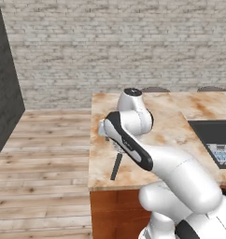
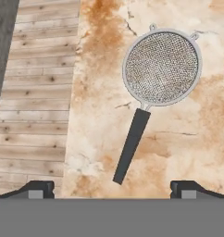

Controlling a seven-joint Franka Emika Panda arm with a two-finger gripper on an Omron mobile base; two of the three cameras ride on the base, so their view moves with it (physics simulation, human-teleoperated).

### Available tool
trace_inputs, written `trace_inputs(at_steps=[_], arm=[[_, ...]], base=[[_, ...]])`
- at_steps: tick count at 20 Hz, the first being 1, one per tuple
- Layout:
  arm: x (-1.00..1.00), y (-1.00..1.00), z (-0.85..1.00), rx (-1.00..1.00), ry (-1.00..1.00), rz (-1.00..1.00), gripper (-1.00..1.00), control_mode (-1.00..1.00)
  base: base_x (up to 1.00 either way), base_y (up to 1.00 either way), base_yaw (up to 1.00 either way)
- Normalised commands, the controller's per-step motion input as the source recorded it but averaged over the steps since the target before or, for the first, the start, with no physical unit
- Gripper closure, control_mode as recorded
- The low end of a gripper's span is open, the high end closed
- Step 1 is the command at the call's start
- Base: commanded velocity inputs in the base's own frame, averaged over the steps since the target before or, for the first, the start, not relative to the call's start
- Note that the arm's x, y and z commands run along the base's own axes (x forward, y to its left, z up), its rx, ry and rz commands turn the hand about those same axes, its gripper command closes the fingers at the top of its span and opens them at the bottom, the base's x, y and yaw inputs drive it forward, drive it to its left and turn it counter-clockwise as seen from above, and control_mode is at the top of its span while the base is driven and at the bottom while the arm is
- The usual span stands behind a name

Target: Pick the tupperware and strainer and place them in the sink. Then turn on the water.

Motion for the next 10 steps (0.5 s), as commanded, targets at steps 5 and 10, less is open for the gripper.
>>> trace_inputs(at_steps=[5,10], arm=[[-0.05,0.00,-0.06,0.00,-0.22,0.06,-1.00,-1.00],[0.13,-0.08,-0.27,-0.02,0.09,0.00,-1.00,-1.00]], base=[[0.00,0.00,0.00],[0.00,0.00,0.00]])
